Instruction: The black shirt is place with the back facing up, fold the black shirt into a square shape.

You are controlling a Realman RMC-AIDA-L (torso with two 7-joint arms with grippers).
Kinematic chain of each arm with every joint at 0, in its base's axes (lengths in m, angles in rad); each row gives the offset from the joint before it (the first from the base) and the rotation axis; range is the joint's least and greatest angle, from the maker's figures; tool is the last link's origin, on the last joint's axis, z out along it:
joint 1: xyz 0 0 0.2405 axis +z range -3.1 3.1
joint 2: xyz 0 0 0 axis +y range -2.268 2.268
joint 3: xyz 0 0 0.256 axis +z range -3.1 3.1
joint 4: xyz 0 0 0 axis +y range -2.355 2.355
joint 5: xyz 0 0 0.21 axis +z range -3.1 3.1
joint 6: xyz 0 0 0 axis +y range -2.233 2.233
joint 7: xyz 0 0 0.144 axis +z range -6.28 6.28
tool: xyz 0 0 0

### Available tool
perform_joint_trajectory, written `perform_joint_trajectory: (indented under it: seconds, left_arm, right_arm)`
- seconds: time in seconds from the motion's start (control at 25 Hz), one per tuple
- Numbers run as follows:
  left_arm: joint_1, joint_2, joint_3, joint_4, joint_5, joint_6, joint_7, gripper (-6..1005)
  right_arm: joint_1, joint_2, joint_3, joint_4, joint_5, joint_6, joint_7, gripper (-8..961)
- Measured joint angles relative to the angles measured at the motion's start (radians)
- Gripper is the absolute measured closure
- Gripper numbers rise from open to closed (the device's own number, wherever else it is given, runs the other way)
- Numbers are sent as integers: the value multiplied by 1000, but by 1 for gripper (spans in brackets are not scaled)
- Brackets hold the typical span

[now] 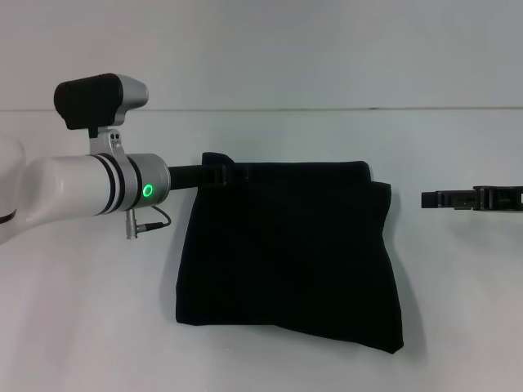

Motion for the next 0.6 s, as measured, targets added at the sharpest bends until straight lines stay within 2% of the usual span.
perform_joint_trajectory:
  seconds: [0.08, 0.2, 0.6]
  left_arm:
    - [4, 0, -1, 2, -1, -3, 3, 71]
    - [8, 2, -6, 4, -4, -5, 1, 270]
    - [11, 2, -10, -2, -7, -16, -3, 702]
  right_arm:
    - [-1, 0, 0, 1, 0, 0, 0, 12]
    - [-1, 0, -1, 5, 0, 0, 0, 12]
    - [-2, 0, -2, 11, 0, 0, -4, 16]
